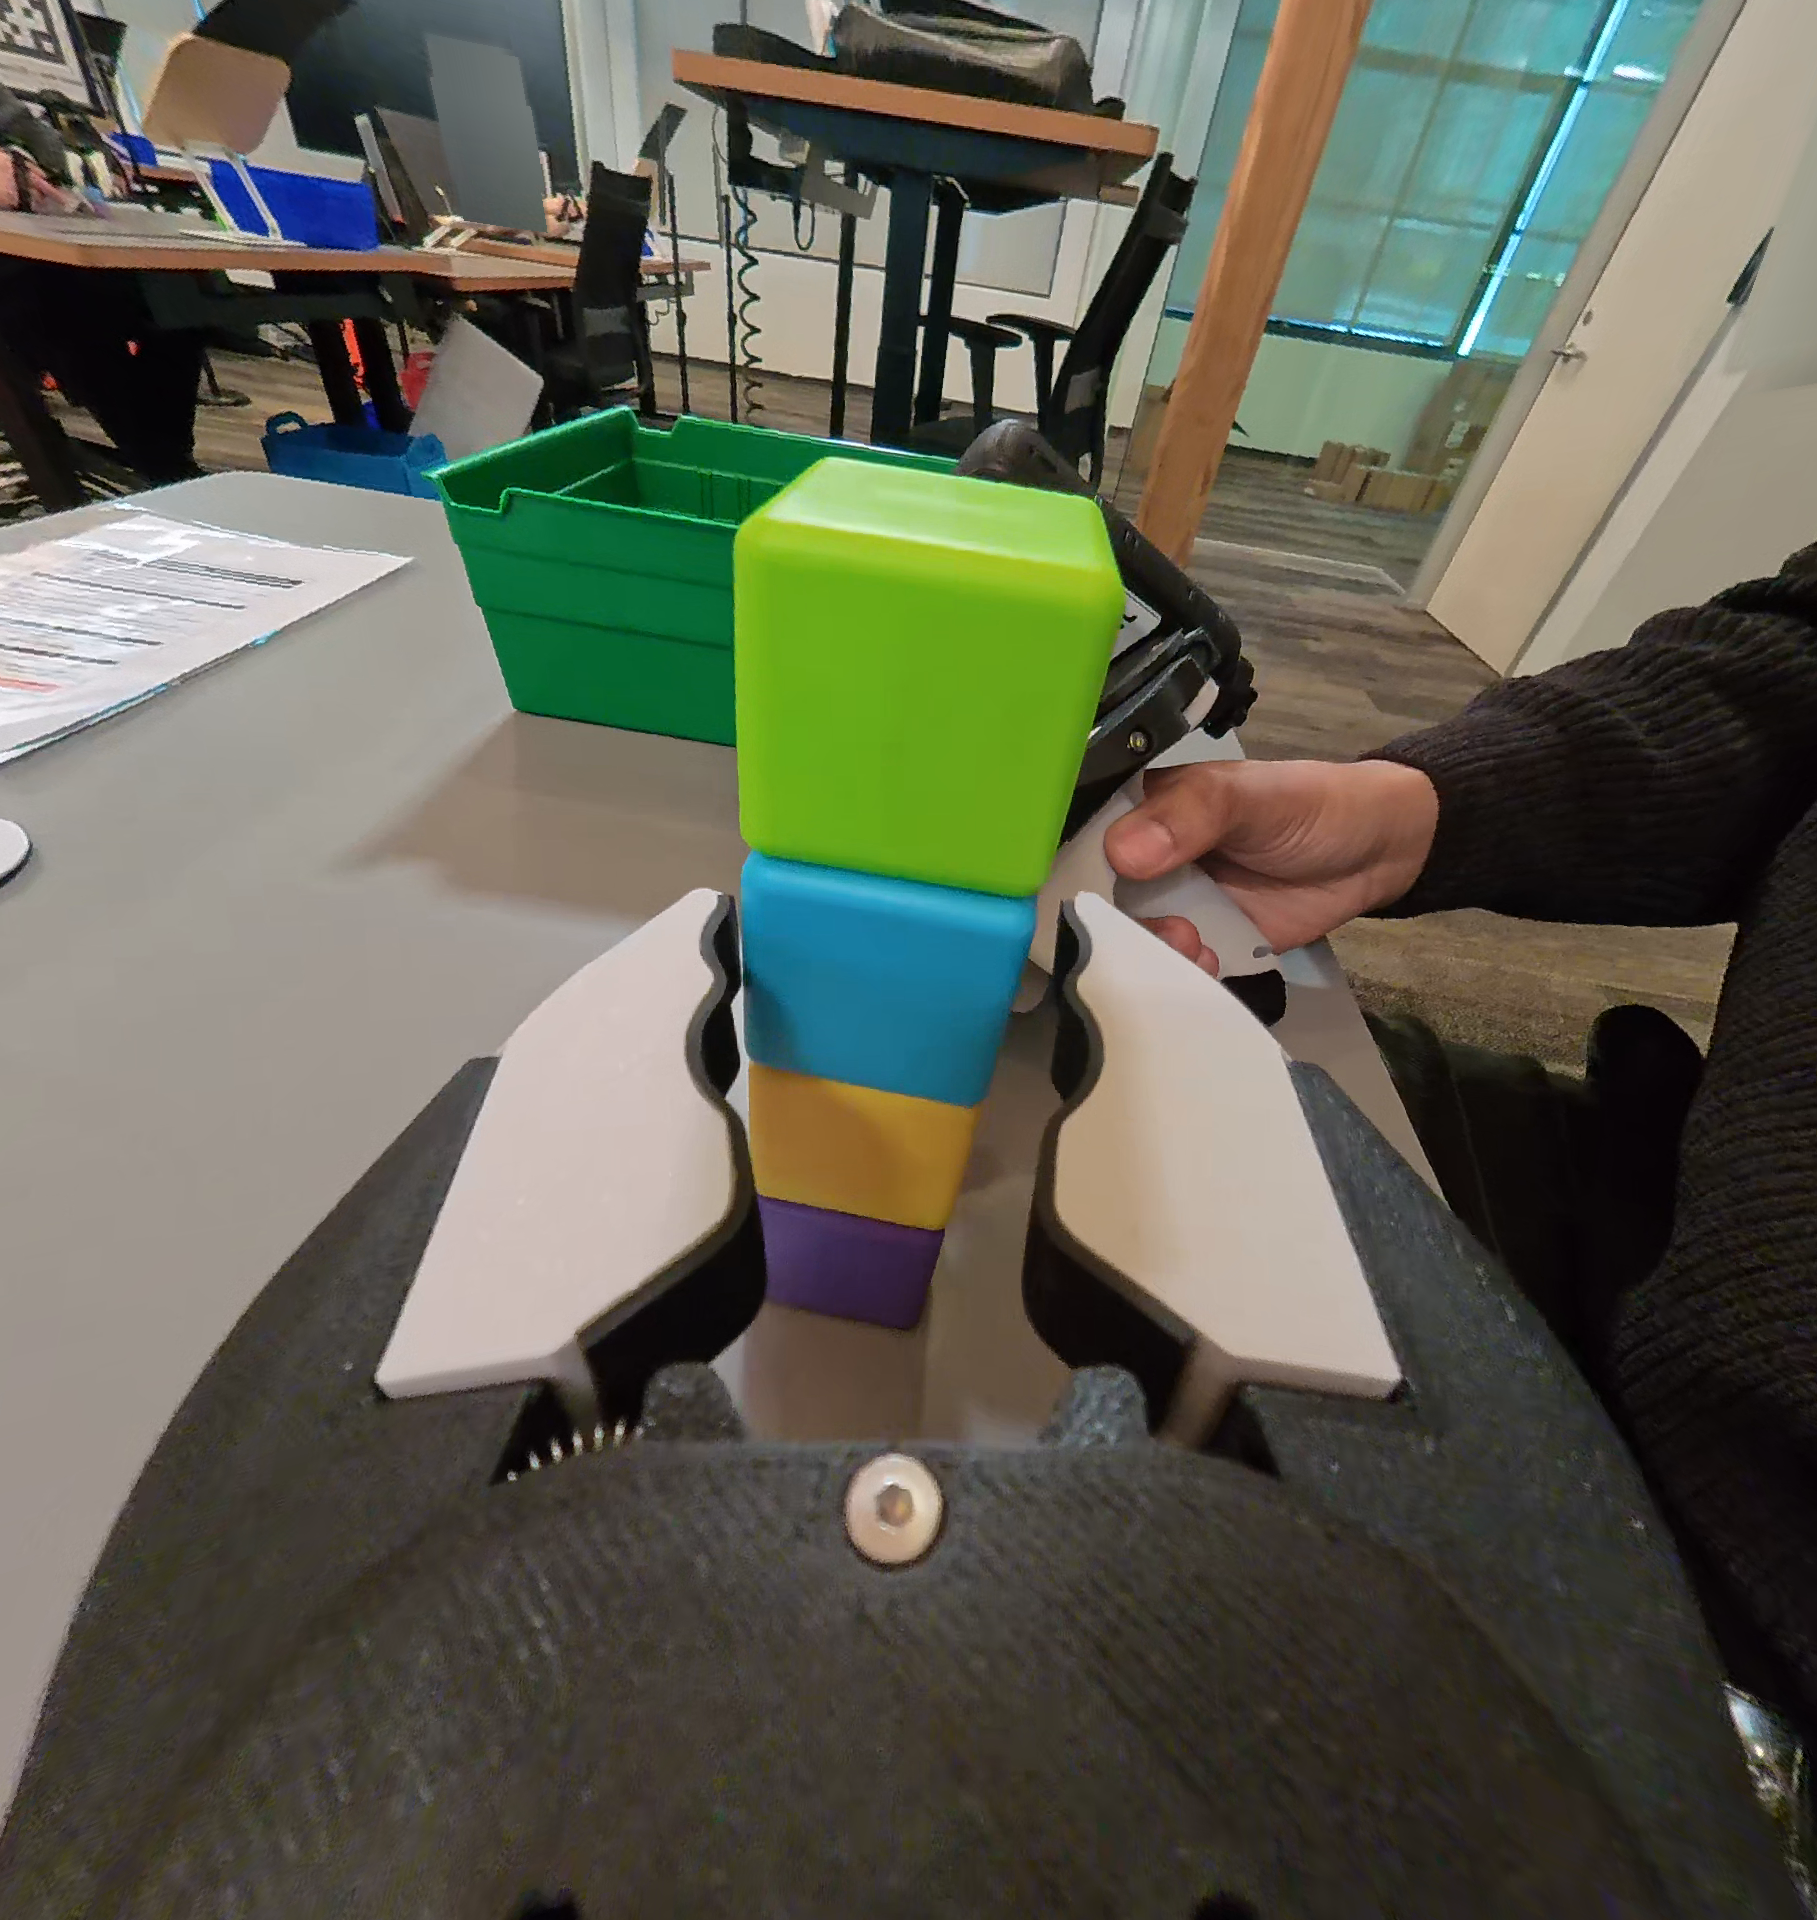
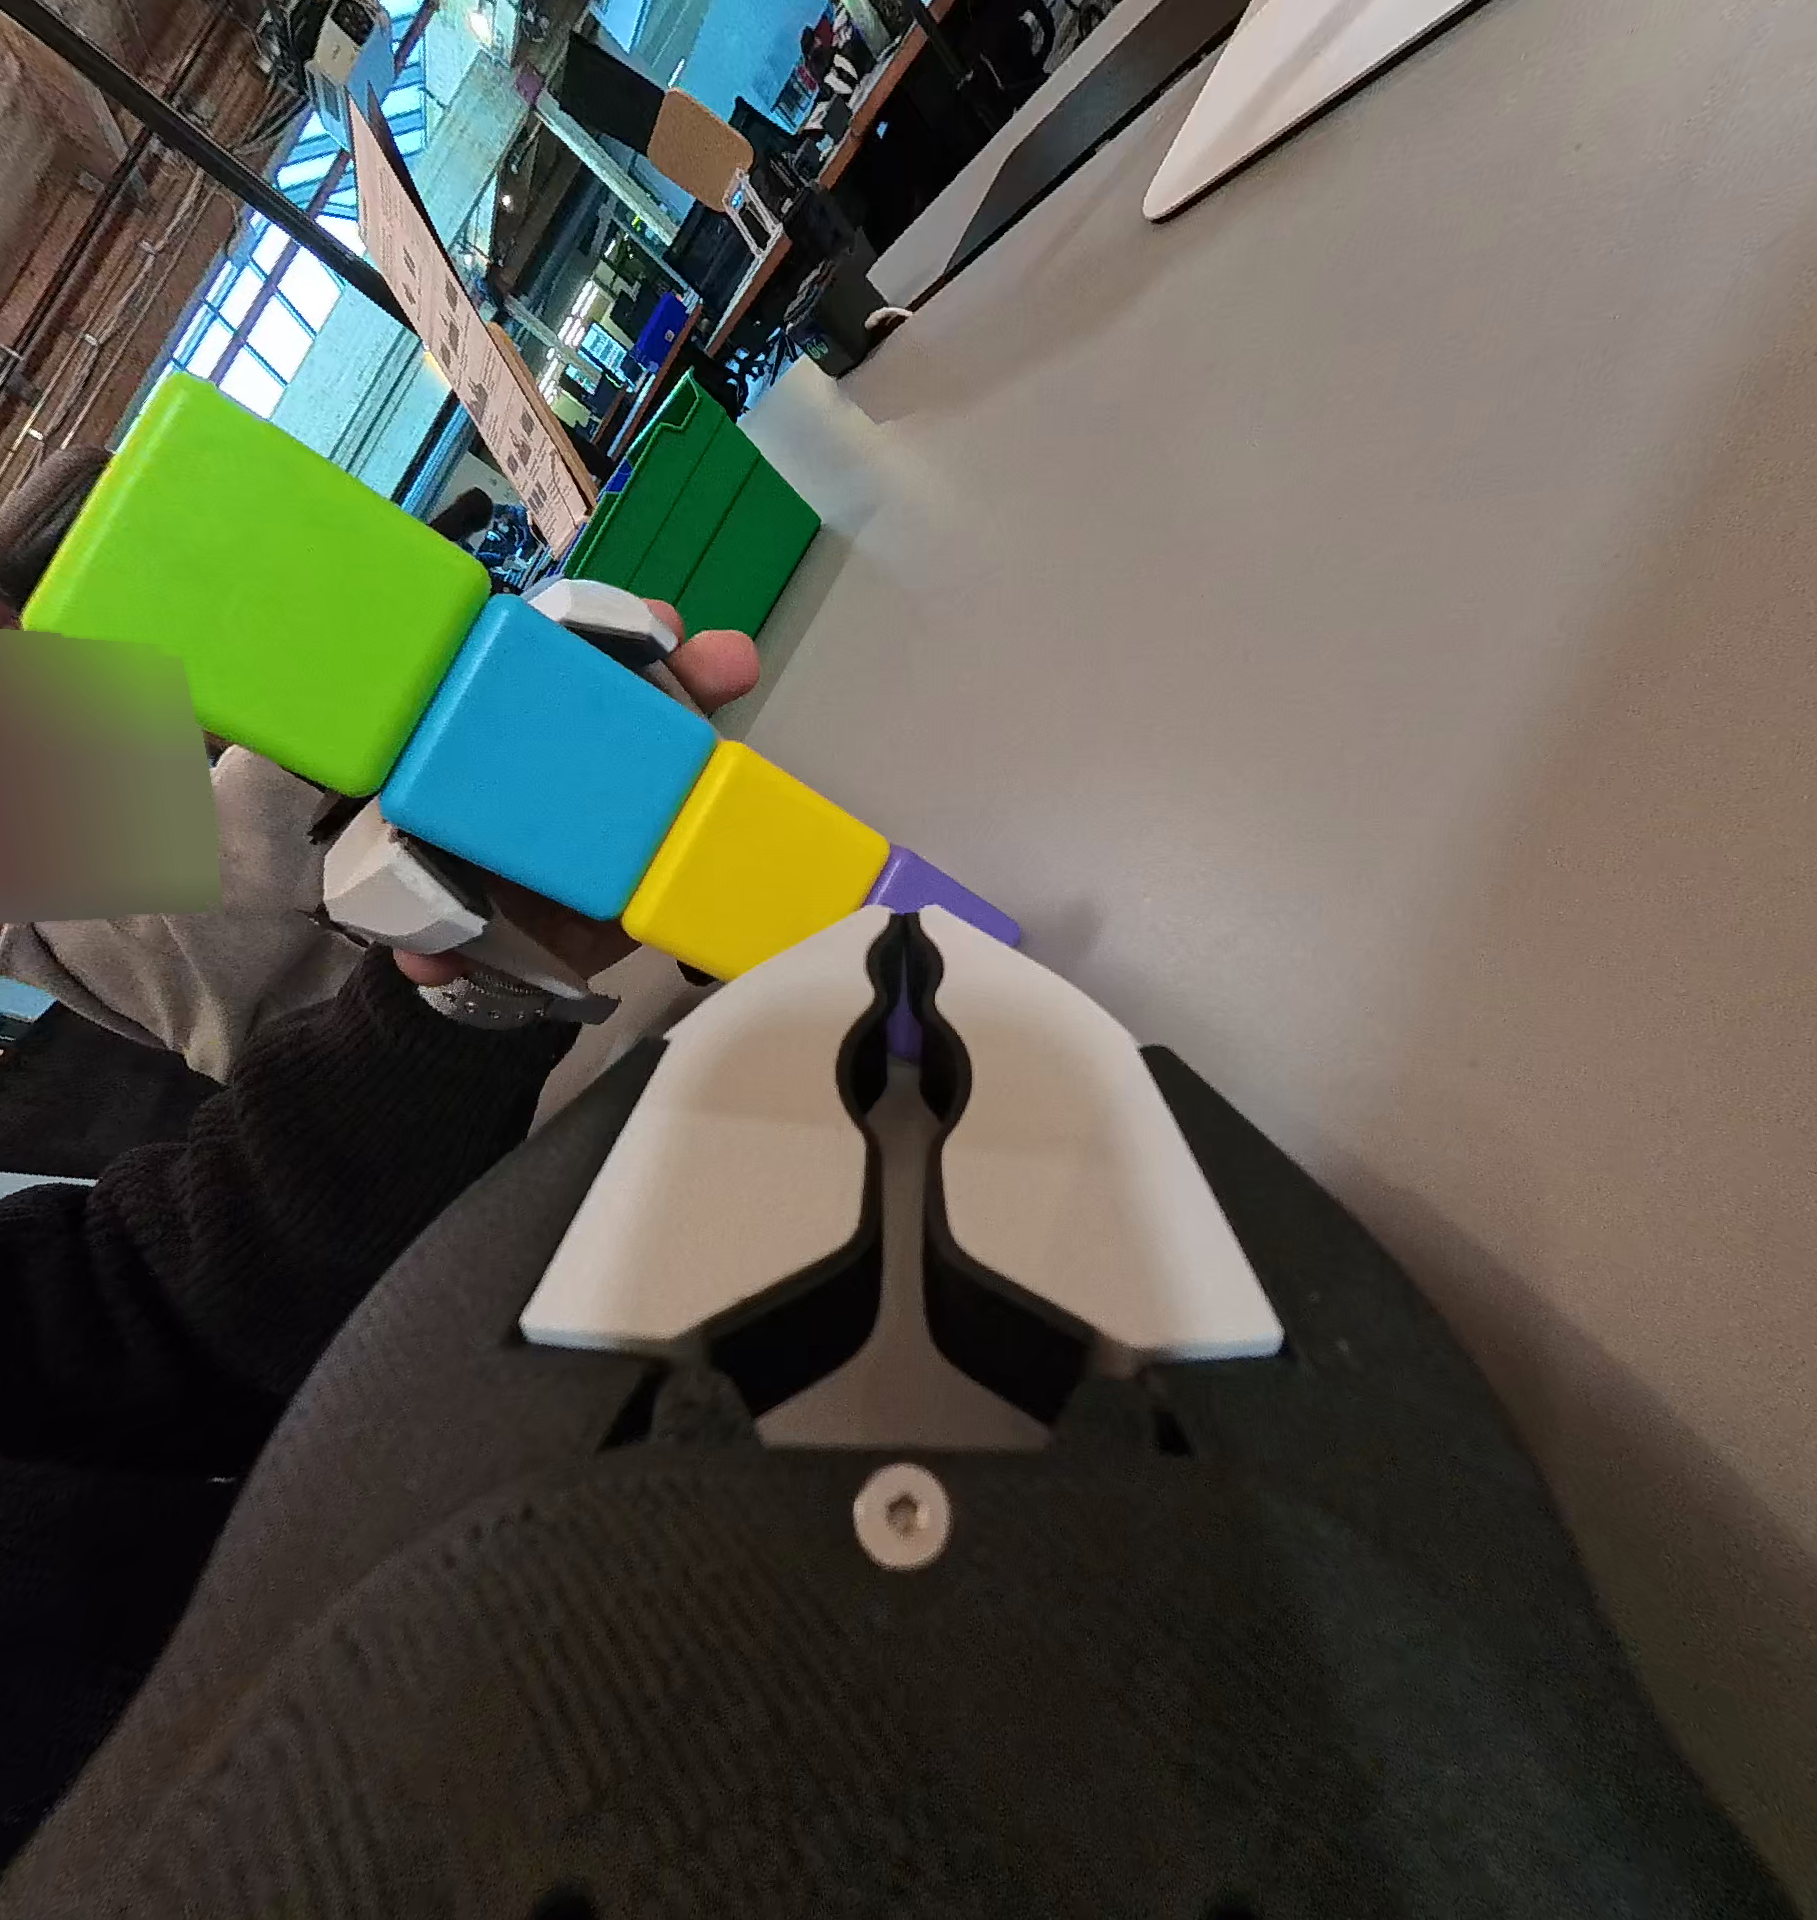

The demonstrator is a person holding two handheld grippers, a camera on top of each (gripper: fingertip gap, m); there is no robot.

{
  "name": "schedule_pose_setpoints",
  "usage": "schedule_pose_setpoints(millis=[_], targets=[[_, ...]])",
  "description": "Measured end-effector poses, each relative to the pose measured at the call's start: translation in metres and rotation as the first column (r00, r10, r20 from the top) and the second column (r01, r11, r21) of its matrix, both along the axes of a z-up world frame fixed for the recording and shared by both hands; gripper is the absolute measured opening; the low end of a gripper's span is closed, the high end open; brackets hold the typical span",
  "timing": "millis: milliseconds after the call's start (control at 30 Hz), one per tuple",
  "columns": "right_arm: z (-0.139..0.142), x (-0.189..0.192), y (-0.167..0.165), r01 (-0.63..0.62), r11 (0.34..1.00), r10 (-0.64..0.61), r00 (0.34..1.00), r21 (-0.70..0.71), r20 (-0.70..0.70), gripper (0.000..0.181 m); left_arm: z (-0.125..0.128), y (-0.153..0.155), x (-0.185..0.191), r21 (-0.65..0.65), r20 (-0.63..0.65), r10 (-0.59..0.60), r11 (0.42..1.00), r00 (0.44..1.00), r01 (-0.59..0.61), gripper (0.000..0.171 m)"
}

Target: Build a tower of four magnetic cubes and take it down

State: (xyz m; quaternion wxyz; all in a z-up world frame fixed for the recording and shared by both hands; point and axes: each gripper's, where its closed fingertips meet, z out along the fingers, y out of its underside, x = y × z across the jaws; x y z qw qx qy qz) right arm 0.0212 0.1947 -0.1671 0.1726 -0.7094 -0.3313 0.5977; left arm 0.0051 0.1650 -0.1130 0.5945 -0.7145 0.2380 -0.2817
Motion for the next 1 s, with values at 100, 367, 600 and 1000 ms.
schedule_pose_setpoints(millis=[100,367,600,1000], targets=[[0.0,0.0,0.0,0.0,1.0,0.0,1.0,-0.001,0.0,0.0,-0.001,0.001,0.002,-0.003,-0.002,0.005,1.0,1.0,-0.005,0.06],[-0.001,0.0,-0.002,-0.011,1.0,0.011,1.0,-0.01,0.001,0.0,-0.009,0.004,0.003,-0.023,-0.026,0.022,0.999,0.999,-0.022,0.055],[0.002,0.0,-0.004,-0.025,1.0,0.025,1.0,-0.013,-0.017,0.003,-0.003,0.003,0.003,-0.001,-0.02,0.036,0.999,0.999,-0.036,0.058],[0.048,0.0,-0.016,-0.169,0.983,0.181,0.947,0.069,-0.266,0.061,-0.011,-0.004,-0.001,-0.03,-0.046,0.061,0.998,0.997,-0.062,0.069]])
